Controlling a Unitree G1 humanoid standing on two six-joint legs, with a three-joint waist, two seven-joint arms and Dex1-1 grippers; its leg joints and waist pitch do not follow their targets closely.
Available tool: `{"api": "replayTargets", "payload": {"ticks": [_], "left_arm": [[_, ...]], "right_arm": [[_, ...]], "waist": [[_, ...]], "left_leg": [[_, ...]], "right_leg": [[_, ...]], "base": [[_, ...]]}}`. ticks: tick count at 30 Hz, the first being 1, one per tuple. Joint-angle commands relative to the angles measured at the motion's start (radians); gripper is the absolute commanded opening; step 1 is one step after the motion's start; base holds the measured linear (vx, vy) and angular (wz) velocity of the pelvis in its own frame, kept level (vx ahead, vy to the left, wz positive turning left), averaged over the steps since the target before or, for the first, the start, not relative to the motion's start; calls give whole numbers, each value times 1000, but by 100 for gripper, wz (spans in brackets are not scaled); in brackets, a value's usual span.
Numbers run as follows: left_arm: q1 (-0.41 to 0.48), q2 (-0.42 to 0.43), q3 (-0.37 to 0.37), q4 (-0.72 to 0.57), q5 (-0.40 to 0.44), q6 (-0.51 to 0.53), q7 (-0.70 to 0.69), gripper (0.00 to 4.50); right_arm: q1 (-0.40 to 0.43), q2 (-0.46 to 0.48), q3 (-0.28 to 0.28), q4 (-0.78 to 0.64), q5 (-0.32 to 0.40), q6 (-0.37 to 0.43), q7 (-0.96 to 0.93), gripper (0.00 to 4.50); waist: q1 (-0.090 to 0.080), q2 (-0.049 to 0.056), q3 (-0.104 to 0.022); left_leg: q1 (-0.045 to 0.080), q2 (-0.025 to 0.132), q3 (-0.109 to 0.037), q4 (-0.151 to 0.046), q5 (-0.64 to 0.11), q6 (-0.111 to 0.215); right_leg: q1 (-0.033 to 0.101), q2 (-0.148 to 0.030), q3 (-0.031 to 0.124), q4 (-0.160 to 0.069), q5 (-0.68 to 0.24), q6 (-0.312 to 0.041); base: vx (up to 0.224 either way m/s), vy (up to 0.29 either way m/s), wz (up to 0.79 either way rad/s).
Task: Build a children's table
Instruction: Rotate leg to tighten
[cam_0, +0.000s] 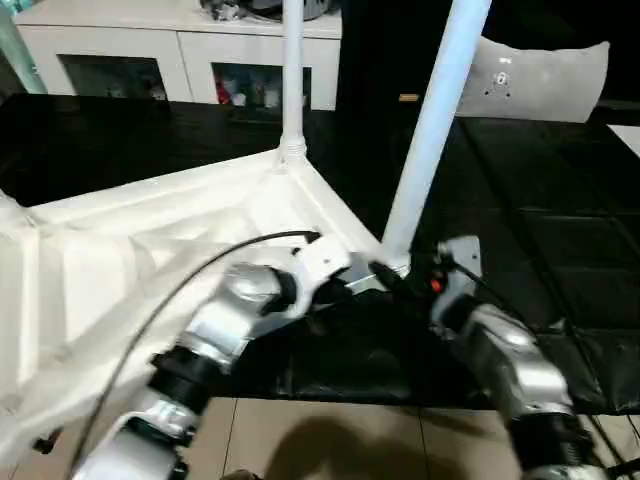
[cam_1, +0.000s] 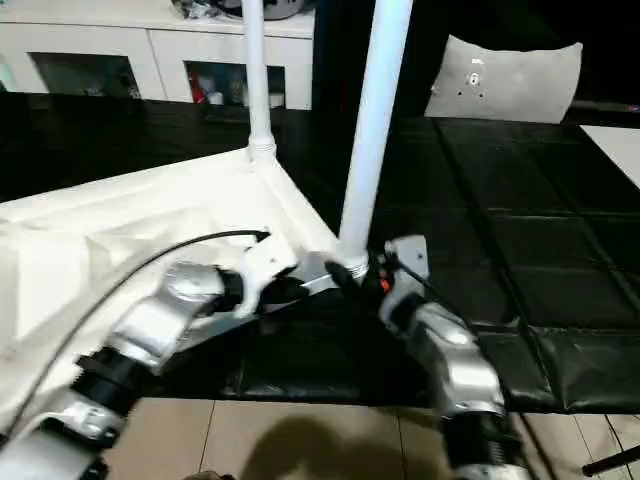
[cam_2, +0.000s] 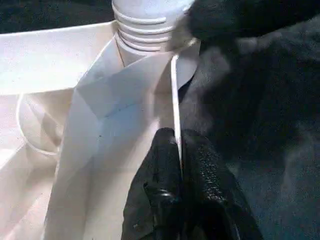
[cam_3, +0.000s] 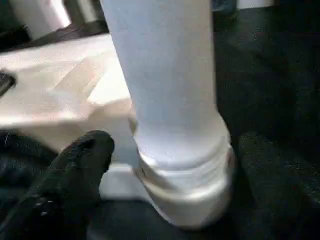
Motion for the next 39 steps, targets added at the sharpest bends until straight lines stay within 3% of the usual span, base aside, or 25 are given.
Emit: {"api": "replayTargets", "payload": {"ticks": [1,7,11,12,15,22,28,39], "left_arm": [[-1,43,-24,0,-14,-75,-95,0],[21,161,-89,-21,-36,-204,-316,0],[20,178,-97,-20,-40,-222,-356,0],[19,188,-100,-22,-45,-230,-380,0],[14,201,-108,-14,-47,-251,-408,0],[1,209,-118,9,-38,-292,-432,0],[-1,207,-121,17,-40,-300,-431,0],[1,211,-120,25,-39,-309,-432,0]], "right_arm": [[-2,-61,38,-45,9,-17,123,446],[-26,-176,115,-45,6,-17,331,446],[-41,-194,138,-30,-17,-44,369,446],[-49,-208,166,-28,-14,-39,429,446],[-57,-219,186,-25,0,-31,480,412],[-81,-238,231,9,-28,-54,538,347],[-93,-239,235,27,-35,-63,542,287],[-100,-237,257,42,-43,-78,567,265]], "waist": [[7,-8,-63],[21,-10,-63],[24,-10,-62],[25,-10,-62],[27,-12,-62],[29,-18,-64],[35,-20,-66],[37,-25,-66]], "left_leg": [[20,33,-8,-62,-228,47],[25,36,-6,-61,-235,57],[28,40,-6,-63,-242,43],[29,39,-6,-63,-251,41],[28,40,-5,-63,-254,41],[28,40,-4,-60,-240,39],[28,39,-3,-58,-223,41],[30,40,-3,-57,-231,38]], "right_leg": [[43,-36,16,-74,-133,-206],[39,-38,17,-70,-136,-225],[36,-39,16,-66,-139,-234],[38,-39,16,-65,-142,-236],[37,-40,16,-65,-138,-237],[37,-40,16,-62,-139,-239],[39,-39,16,-58,-103,-245],[38,-39,16,-59,-121,-242]], "base": [[0,0,0],[0,0,0],[0,0,0],[0,0,0],[0,0,0],[0,0,0],[0,0,0],[0,0,0]]}}
